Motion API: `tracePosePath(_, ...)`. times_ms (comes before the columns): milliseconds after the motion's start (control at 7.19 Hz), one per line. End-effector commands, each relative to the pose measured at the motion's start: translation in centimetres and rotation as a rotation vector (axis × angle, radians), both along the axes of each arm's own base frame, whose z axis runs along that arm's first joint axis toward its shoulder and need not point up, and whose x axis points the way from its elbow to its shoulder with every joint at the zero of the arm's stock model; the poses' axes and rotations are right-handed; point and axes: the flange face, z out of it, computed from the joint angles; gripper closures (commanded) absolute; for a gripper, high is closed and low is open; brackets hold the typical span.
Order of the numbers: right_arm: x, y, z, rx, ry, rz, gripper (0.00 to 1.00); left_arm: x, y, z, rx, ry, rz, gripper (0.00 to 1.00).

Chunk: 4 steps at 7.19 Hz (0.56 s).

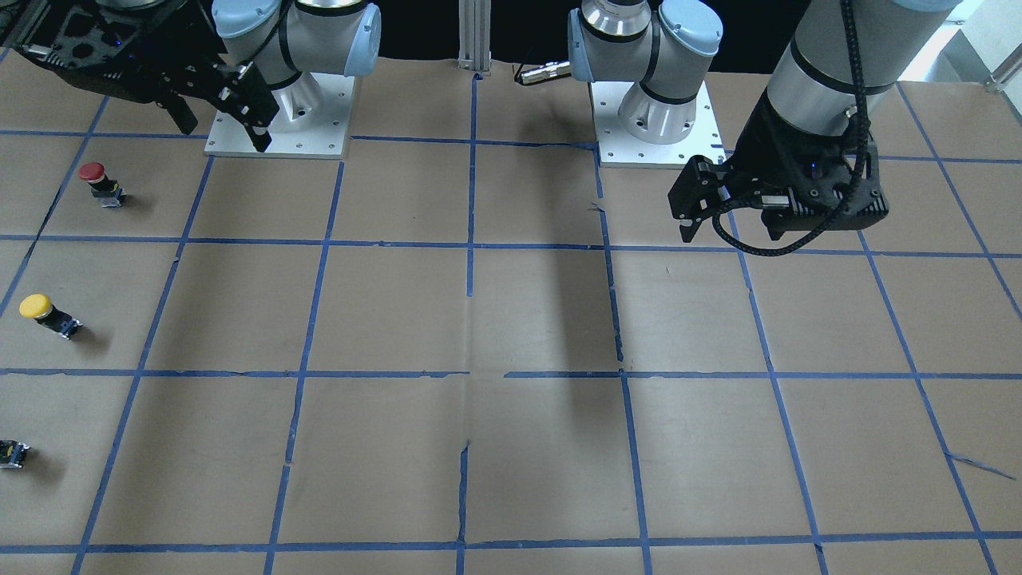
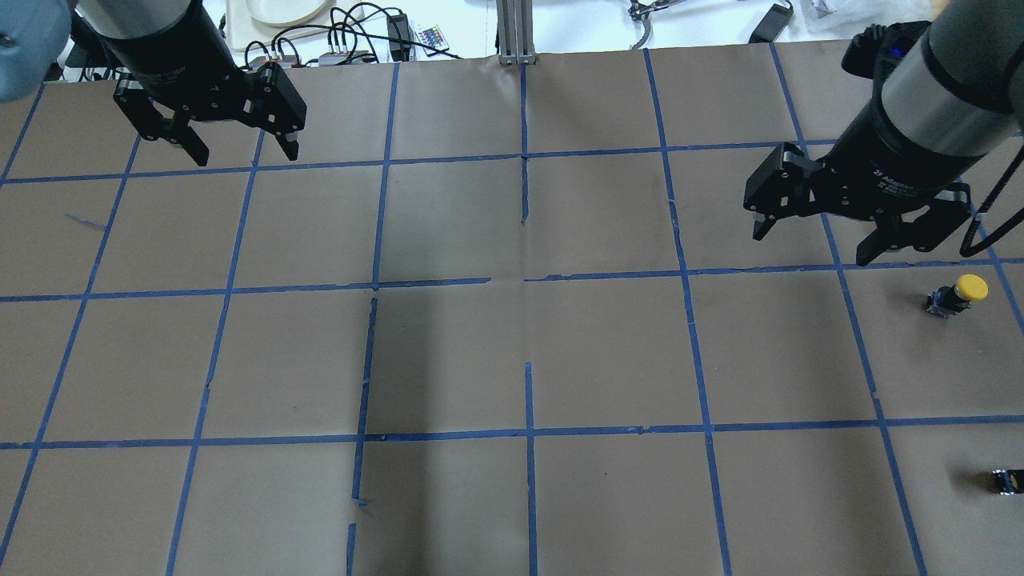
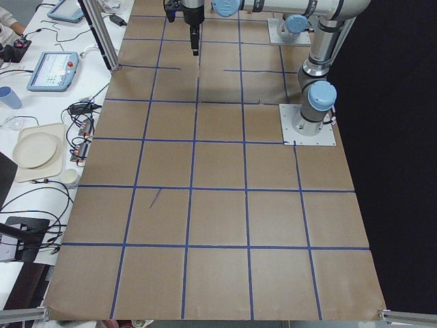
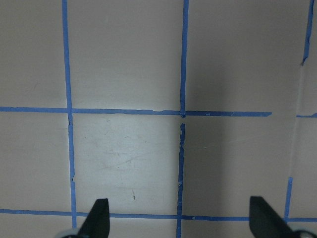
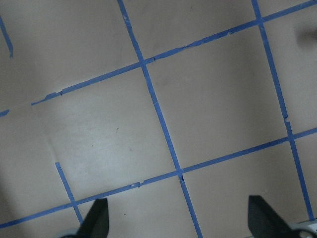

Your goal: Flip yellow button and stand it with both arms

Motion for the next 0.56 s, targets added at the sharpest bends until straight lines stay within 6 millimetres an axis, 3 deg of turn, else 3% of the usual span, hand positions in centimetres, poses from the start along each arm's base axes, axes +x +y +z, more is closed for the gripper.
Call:
tracePosePath(0,2.0,0.9,0.4,0.029,0.010,0.031,0.00,0.0,-0.3,-0.5,0.011,0.000,0.000,0.00)
tracePosePath(278,1.8,1.1,-2.2,0.069,0.022,0.047,0.00,-1.3,0.7,-0.2,0.009,0.055,-0.011,0.00)
tracePosePath(417,1.2,0.9,-2.2,0.068,0.021,0.031,0.00,-1.6,0.7,0.3,-0.001,0.088,-0.020,0.00)
